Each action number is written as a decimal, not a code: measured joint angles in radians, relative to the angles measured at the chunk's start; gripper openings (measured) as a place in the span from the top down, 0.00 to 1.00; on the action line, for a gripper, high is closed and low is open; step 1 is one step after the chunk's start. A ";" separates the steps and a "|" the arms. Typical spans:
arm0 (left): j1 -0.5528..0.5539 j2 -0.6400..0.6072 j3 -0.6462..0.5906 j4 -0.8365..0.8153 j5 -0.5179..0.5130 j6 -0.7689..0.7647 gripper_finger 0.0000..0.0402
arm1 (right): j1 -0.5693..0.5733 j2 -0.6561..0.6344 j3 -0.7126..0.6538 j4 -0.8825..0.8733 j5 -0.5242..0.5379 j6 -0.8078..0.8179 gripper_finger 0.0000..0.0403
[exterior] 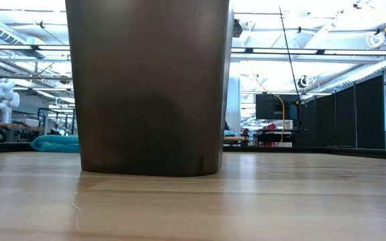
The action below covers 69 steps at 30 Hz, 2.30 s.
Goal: Place trash/remove bag and relplace
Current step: Remove the trash bag from the trash bin and put it on the top right of the table
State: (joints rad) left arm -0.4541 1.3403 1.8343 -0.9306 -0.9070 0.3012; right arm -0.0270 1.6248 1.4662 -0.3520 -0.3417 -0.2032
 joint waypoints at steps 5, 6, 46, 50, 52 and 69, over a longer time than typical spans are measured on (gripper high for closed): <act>0.000 0.000 0.000 0.001 -0.011 -0.001 1.00 | 0.034 0.083 0.000 0.173 -0.016 0.033 0.31; 0.000 0.000 0.000 0.000 -0.011 -0.001 1.00 | 0.040 0.100 0.000 0.208 -0.040 0.040 0.31; -0.003 -0.002 -0.001 0.174 -0.016 0.114 0.69 | 0.121 0.163 0.000 0.553 0.014 0.041 1.00; -0.013 -0.005 -0.001 0.221 -0.019 0.158 0.68 | 0.121 0.100 0.000 0.482 0.071 0.018 1.00; -0.019 -0.005 -0.001 0.215 -0.019 0.158 0.68 | 0.121 0.068 0.000 0.450 0.114 -0.005 1.00; -0.164 -0.004 -0.001 0.332 -0.254 0.287 0.68 | 0.121 -0.296 0.000 0.321 0.503 -0.293 1.00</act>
State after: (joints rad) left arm -0.6185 1.3361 1.8336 -0.5984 -1.1605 0.5880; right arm 0.0937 1.3287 1.4662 -0.0315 0.1609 -0.4964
